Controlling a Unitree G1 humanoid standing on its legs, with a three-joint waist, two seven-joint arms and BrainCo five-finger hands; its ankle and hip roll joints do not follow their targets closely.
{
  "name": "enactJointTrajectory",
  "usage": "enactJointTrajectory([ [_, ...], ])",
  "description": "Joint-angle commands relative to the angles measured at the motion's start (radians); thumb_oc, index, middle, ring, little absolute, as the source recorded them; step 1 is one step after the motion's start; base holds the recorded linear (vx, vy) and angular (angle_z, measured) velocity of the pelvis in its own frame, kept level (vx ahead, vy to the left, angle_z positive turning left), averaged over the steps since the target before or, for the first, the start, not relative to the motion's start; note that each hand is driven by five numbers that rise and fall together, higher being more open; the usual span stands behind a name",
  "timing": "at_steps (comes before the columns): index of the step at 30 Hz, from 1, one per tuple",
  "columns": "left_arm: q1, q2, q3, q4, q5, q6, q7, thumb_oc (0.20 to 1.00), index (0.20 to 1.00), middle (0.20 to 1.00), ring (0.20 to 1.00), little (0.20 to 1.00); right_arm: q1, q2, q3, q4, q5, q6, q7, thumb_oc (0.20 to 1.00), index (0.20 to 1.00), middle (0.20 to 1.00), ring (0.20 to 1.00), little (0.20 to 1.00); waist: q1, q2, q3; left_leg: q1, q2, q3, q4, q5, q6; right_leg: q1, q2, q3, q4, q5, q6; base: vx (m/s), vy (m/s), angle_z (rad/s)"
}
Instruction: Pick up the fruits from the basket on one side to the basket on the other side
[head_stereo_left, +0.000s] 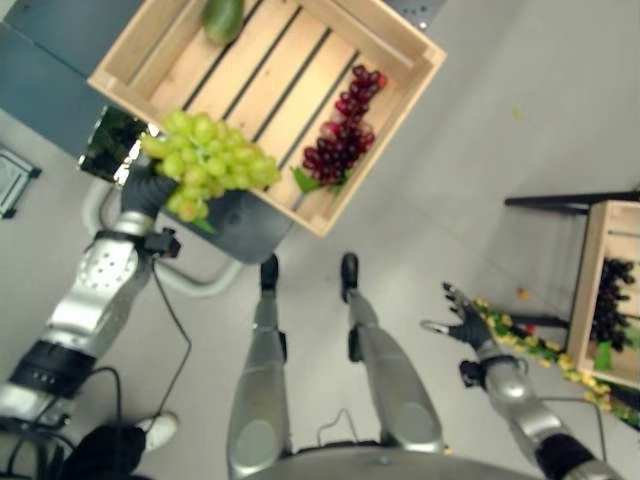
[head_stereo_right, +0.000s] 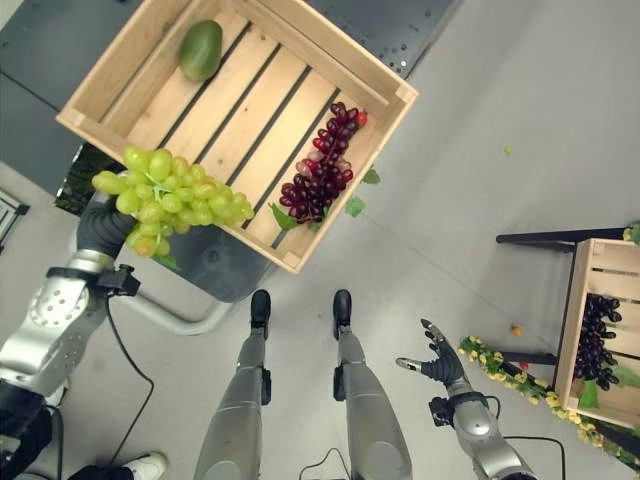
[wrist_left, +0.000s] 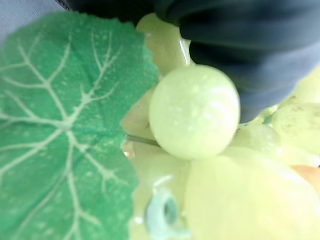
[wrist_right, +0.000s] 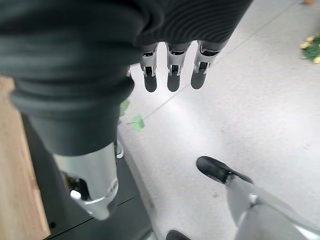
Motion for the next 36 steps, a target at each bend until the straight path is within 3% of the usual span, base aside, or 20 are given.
enactJointTrajectory([
  [1,0.064,-0.012,0.083,-0.081,-0.017,-0.065,-0.023,0.2,0.2,0.2,0.2,0.2,0.056,-0.009,0.022,-0.062,-0.01,-0.014,0.016,1.0,1.0,1.0,1.0,1.0,-0.012,-0.036,-0.155,0.001,-0.073,0.017,-0.004,-0.052,0.046,-0.03,-0.005,0.021,0.011,-0.029,0.069,0.02,-0.014,0.1],
  [18,0.187,-0.225,0.121,-0.145,0.099,-0.017,-0.072,0.2,0.2,0.2,0.2,0.2,-0.072,-0.146,-0.005,-0.49,-0.056,0.01,0.11,1.0,1.0,1.0,1.0,1.0,0.023,-0.04,-0.277,0.174,-0.06,-0.007,-0.027,-0.099,0.052,0.137,-0.015,-0.01,0.005,-0.08,0.073,0.07,-0.002,0.09],
  [24,0.219,-0.302,0.119,-0.154,0.167,0.009,-0.084,0.2,0.2,0.2,0.2,0.2,-0.166,-0.127,-0.005,-0.601,0.029,0.051,0.165,1.0,1.0,1.0,1.0,1.0,0.046,-0.042,-0.345,0.237,-0.054,-0.013,-0.034,-0.122,0.052,0.198,-0.011,-0.024,-0.001,-0.101,0.07,0.08,-0.013,0.02],
  [36,0.23,-0.358,0.094,-0.147,0.252,0.044,-0.091,0.2,0.2,0.2,0.2,0.2,-0.283,-0.053,0.063,-0.562,0.041,0.127,0.193,1.0,1.0,1.0,1.0,1.0,0.071,-0.042,-0.43,0.31,-0.042,-0.021,-0.044,-0.148,0.048,0.272,-0.01,-0.043,-0.009,-0.125,0.071,0.07,-0.008,0.07],
])
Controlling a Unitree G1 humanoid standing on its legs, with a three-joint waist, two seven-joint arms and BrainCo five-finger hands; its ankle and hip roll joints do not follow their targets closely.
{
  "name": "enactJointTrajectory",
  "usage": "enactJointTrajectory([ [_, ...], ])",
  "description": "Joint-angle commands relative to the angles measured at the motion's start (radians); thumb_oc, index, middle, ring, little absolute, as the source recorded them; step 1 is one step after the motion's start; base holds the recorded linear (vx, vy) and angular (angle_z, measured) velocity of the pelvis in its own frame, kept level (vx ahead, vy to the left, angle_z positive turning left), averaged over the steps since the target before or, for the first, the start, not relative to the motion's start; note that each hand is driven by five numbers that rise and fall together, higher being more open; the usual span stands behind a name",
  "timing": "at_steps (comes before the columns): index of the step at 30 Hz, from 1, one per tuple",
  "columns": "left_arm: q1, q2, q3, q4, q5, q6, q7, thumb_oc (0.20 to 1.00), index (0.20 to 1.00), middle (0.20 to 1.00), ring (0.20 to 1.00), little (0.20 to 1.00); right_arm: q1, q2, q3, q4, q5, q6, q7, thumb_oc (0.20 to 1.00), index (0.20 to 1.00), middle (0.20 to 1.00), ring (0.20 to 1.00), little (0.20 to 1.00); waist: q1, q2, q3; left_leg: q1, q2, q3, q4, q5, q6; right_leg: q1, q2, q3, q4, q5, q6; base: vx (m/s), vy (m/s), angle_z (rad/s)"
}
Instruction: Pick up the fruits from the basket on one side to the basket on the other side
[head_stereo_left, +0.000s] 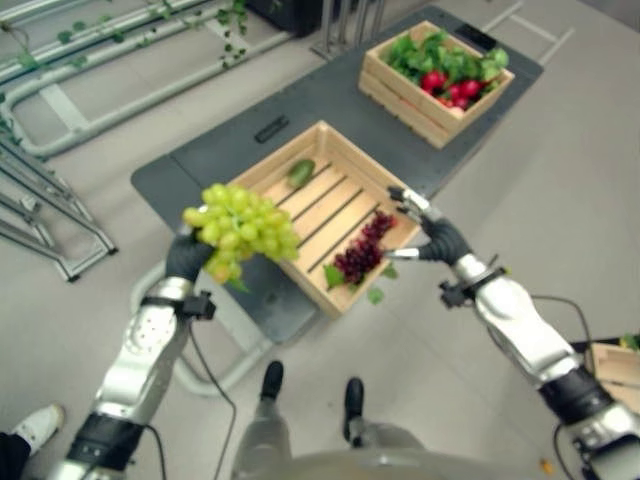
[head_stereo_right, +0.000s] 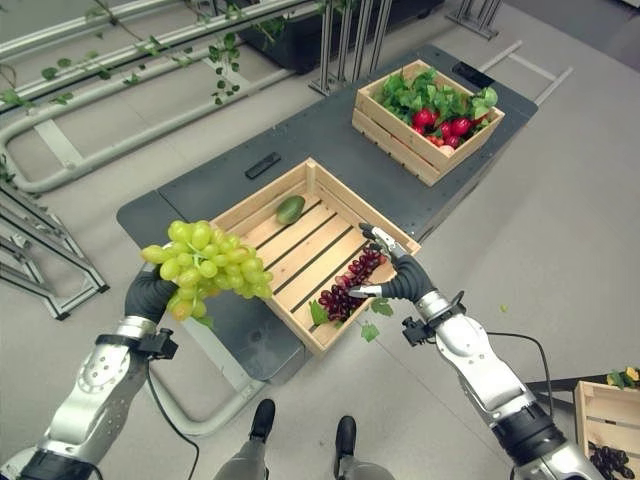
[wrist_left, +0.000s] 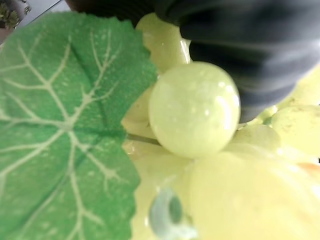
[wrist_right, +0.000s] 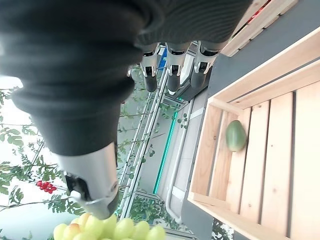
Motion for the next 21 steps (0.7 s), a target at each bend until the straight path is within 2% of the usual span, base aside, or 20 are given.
enactJointTrajectory([
  [1,-0.023,0.0,0.018,-0.041,0.042,-0.044,-0.017,0.2,0.2,0.2,0.2,0.2,-0.055,0.057,0.067,0.024,0.031,-0.009,0.005,1.0,1.0,1.0,1.0,1.0,0.0,-0.038,-0.103,0.042,-0.047,0.029,-0.001,-0.109,0.056,-0.029,-0.014,0.009,0.004,-0.024,0.075,0.06,0.005,0.02],
  [13,-0.104,-0.062,-0.114,0.015,0.065,-0.019,-0.009,0.2,0.2,0.2,0.2,0.2,-0.201,0.229,0.225,0.26,0.042,0.025,-0.013,1.0,1.0,1.0,1.0,1.0,0.02,-0.034,-0.154,0.103,-0.04,0.033,-0.001,-0.132,0.054,0.035,-0.015,0.003,0.003,-0.042,0.072,0.06,0.001,0.01],
  [21,-0.169,-0.091,-0.185,0.011,0.04,-0.019,0.009,0.2,0.2,0.2,0.2,0.2,-0.25,0.31,0.281,0.346,0.062,0.029,-0.024,1.0,1.0,1.0,1.0,1.0,0.034,-0.042,-0.171,0.12,-0.036,0.022,-0.001,-0.137,0.051,0.06,-0.015,-0.009,0.003,-0.049,0.073,0.04,-0.007,0.03],
])
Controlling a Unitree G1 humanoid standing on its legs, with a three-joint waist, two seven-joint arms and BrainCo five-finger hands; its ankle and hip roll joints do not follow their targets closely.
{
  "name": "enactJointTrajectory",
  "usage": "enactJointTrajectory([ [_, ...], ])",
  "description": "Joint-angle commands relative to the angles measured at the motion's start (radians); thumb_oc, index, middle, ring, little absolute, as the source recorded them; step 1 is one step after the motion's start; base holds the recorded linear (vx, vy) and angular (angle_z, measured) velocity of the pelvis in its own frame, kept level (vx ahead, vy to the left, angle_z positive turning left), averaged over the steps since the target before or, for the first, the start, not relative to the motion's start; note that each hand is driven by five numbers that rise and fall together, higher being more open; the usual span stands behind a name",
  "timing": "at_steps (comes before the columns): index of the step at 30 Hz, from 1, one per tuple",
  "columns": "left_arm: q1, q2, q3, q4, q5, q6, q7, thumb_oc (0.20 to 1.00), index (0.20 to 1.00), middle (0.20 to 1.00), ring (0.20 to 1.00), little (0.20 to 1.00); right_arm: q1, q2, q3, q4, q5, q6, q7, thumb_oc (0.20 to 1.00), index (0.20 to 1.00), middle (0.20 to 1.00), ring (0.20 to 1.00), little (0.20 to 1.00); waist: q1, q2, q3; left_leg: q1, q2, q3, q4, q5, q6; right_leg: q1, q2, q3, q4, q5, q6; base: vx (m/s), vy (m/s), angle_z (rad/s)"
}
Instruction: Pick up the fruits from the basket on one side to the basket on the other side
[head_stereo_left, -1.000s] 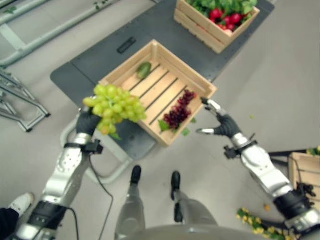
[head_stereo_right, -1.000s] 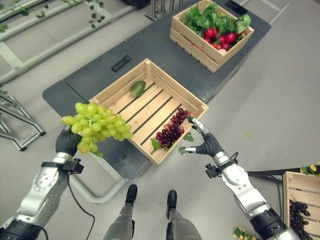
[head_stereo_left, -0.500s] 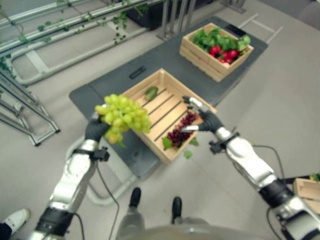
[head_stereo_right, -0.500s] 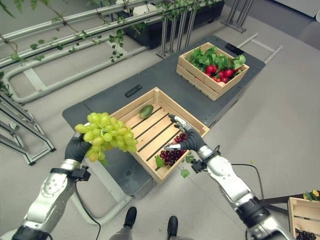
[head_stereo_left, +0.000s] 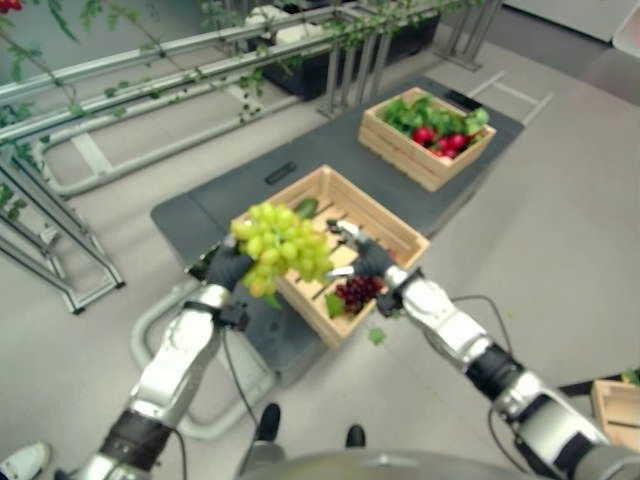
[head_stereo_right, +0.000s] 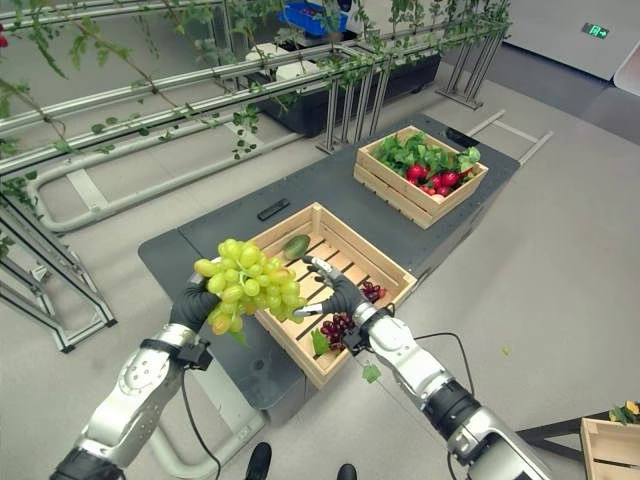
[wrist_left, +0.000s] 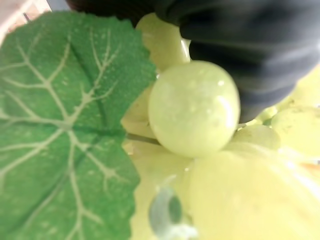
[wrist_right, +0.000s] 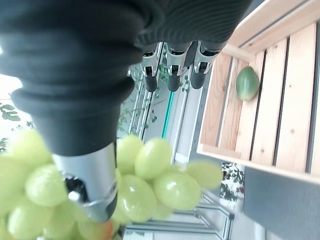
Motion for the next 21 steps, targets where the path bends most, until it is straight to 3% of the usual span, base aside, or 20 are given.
enactJointTrajectory([
  [1,-0.13,-0.021,-0.04,0.004,-0.004,-0.058,0.011,0.2,0.2,0.2,0.2,0.2,-0.073,0.068,0.031,0.024,0.046,-0.033,-0.026,1.0,1.0,1.0,1.0,1.0,0.03,-0.047,-0.07,0.062,-0.038,0.031,0.0,-0.121,0.048,-0.005,-0.016,0.0,0.004,-0.036,0.076,0.02,-0.002,0.05],
  [21,-0.25,-0.102,-0.26,0.002,-0.086,-0.038,0.023,0.2,0.2,0.2,0.2,0.2,-0.134,0.187,0.099,0.149,0.086,-0.038,-0.075,1.0,1.0,1.0,1.0,1.0,0.048,-0.063,-0.085,0.084,-0.034,0.007,0.0,-0.127,0.047,0.029,-0.015,-0.019,0.004,-0.048,0.074,0.01,-0.002,0.05],
])
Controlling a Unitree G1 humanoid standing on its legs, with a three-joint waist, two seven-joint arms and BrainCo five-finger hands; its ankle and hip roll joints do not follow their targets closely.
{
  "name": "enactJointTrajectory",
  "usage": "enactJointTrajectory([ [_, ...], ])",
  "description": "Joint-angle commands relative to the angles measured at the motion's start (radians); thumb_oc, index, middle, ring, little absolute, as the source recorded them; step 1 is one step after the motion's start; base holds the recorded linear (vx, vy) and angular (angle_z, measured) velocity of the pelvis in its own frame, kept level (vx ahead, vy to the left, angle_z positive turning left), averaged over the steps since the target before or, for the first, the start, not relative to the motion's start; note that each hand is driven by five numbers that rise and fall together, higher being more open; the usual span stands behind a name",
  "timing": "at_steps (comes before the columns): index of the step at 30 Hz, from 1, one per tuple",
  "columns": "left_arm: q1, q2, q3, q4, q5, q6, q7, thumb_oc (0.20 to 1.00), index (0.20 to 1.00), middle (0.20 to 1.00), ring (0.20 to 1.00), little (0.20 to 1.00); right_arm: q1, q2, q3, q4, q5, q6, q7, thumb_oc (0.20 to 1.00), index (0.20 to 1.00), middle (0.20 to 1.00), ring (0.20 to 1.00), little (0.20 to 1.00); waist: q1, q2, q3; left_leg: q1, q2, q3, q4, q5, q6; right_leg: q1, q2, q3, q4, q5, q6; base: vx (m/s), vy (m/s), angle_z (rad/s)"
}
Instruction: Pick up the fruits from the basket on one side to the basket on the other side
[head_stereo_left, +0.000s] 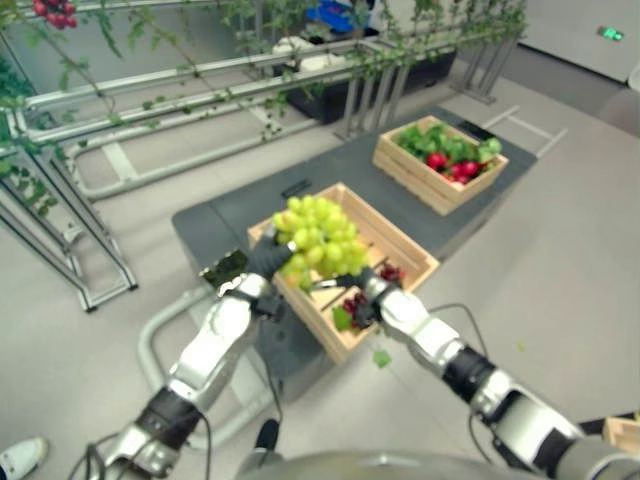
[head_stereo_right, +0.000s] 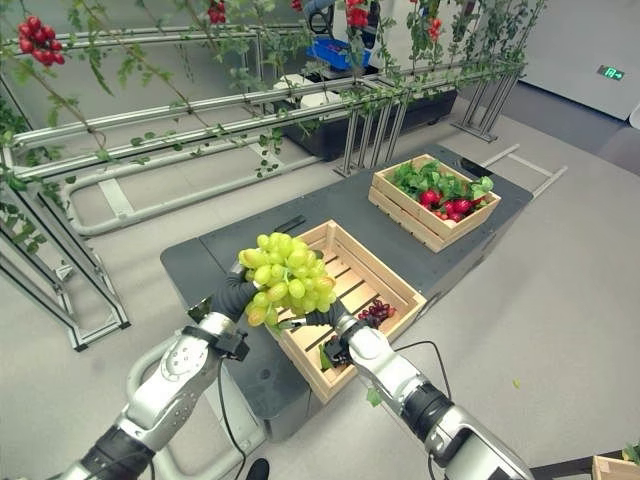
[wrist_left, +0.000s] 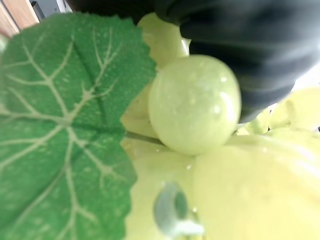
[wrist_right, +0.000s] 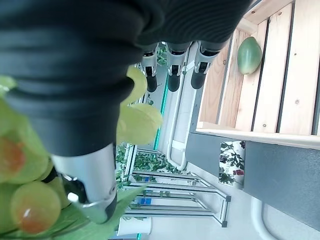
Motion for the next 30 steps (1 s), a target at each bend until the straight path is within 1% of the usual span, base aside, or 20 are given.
enactJointTrajectory([
  [1,-0.126,-0.045,-0.087,-0.004,-0.054,-0.036,-0.032,0.2,0.2,0.2,0.2,0.2,-0.106,0.086,0.027,-0.012,0.051,-0.049,-0.013,1.0,1.0,1.0,1.0,1.0,0.022,-0.038,-0.037,0.068,-0.03,0.044,0.0,-0.128,0.047,-0.006,-0.017,0.005,0.004,-0.032,0.079,0.0,0.0,0.0],
  [6,-0.103,-0.048,-0.105,-0.005,-0.07,-0.031,-0.04,0.2,0.2,0.2,0.2,0.2,-0.111,0.099,0.036,0.001,0.054,-0.052,-0.017,1.0,1.0,1.0,1.0,1.0,0.026,-0.039,-0.039,0.067,-0.031,0.04,0.0,-0.128,0.048,-0.005,-0.019,0.003,0.004,-0.034,0.079,0.0,0.0,0.0],
  [9,-0.087,-0.04,-0.092,-0.002,-0.067,-0.032,-0.037,0.2,0.2,0.2,0.2,0.2,-0.104,0.093,0.035,-0.009,0.059,-0.054,-0.016,1.0,1.0,1.0,1.0,1.0,0.028,-0.039,-0.04,0.068,-0.032,0.041,0.0,-0.128,0.048,-0.005,-0.019,0.003,0.004,-0.034,0.079,0.0,0.0,0.0],
  [14,-0.025,-0.015,-0.009,-0.007,-0.039,-0.038,-0.03,0.2,0.2,0.2,0.2,0.2,-0.051,0.039,-0.008,-0.091,0.068,-0.057,-0.001,1.0,1.0,1.0,1.0,1.0,0.024,-0.039,-0.041,0.072,-0.031,0.042,0.0,-0.131,0.049,-0.002,-0.019,0.002,0.004,-0.033,0.078,0.0,0.0,0.0],
  [15,-0.023,-0.015,-0.009,-0.008,-0.039,-0.037,-0.03,0.2,0.2,0.2,0.2,0.2,-0.049,0.038,-0.008,-0.094,0.068,-0.056,-0.001,1.0,1.0,1.0,1.0,1.0,0.024,-0.039,-0.042,0.072,-0.031,0.041,0.0,-0.131,0.049,-0.002,-0.019,0.002,0.004,-0.033,0.078,0.0,0.0,0.0],
  [16,0.001,-0.007,0.028,-0.014,-0.032,-0.041,-0.026,0.2,0.2,0.2,0.2,0.2,-0.023,0.007,-0.039,-0.141,0.07,-0.064,0.001,1.0,1.0,1.0,1.0,1.0,0.021,-0.04,-0.041,0.073,-0.031,0.043,0.0,-0.131,0.049,-0.003,-0.019,0.001,0.004,-0.033,0.079,0.0,0.0,0.0],
  [18,0.018,-0.002,0.049,-0.021,-0.028,-0.041,-0.024,0.2,0.2,0.2,0.2,0.2,-0.008,-0.009,-0.054,-0.173,0.064,-0.067,0.006,1.0,1.0,1.0,1.0,1.0,0.02,-0.039,-0.04,0.073,-0.031,0.043,0.0,-0.131,0.049,-0.004,-0.02,0.001,0.005,-0.033,0.08,0.0,0.0,0.0],
  [19,0.042,0.002,0.08,-0.026,-0.025,-0.047,-0.022,0.2,0.2,0.2,0.2,0.2,0.023,-0.029,-0.083,-0.215,0.067,-0.079,0.013,1.0,1.0,1.0,1.0,1.0,0.018,-0.04,-0.039,0.073,-0.031,0.044,0.0,-0.132,0.049,-0.004,-0.02,0.0,0.004,-0.033,0.08,0.0,0.0,0.0],
  [22,0.063,-0.001,0.1,-0.033,-0.025,-0.05,-0.02,0.2,0.2,0.2,0.2,0.2,0.056,-0.039,-0.105,-0.243,0.076,-0.086,0.022,1.0,1.0,1.0,1.0,1.0,0.015,-0.039,-0.039,0.074,-0.031,0.045,0.0,-0.133,0.05,-0.003,-0.02,0.001,0.005,-0.035,0.08,0.0,0.0,0.0],
  [24,0.087,-0.007,0.126,-0.035,-0.028,-0.054,-0.018,0.2,0.2,0.2,0.2,0.2,0.115,-0.022,-0.128,-0.248,0.176,-0.1,0.049,1.0,1.0,1.0,1.0,1.0,0.011,-0.038,-0.037,0.077,-0.031,0.048,0.0,-0.133,0.05,-0.003,-0.02,0.001,0.005,-0.035,0.079,0.0,0.0,0.0],
  [30,0.13,-0.016,0.169,-0.035,-0.031,-0.059,-0.026,0.2,0.2,0.2,0.2,0.2,0.189,-0.009,-0.145,-0.25,0.241,-0.108,0.092,1.0,1.0,1.0,1.0,1.0,0.005,-0.034,-0.034,0.085,-0.029,0.053,0.0,-0.137,0.05,0.001,-0.02,0.004,0.005,-0.04,0.079,0.0,0.0,0.0],
])
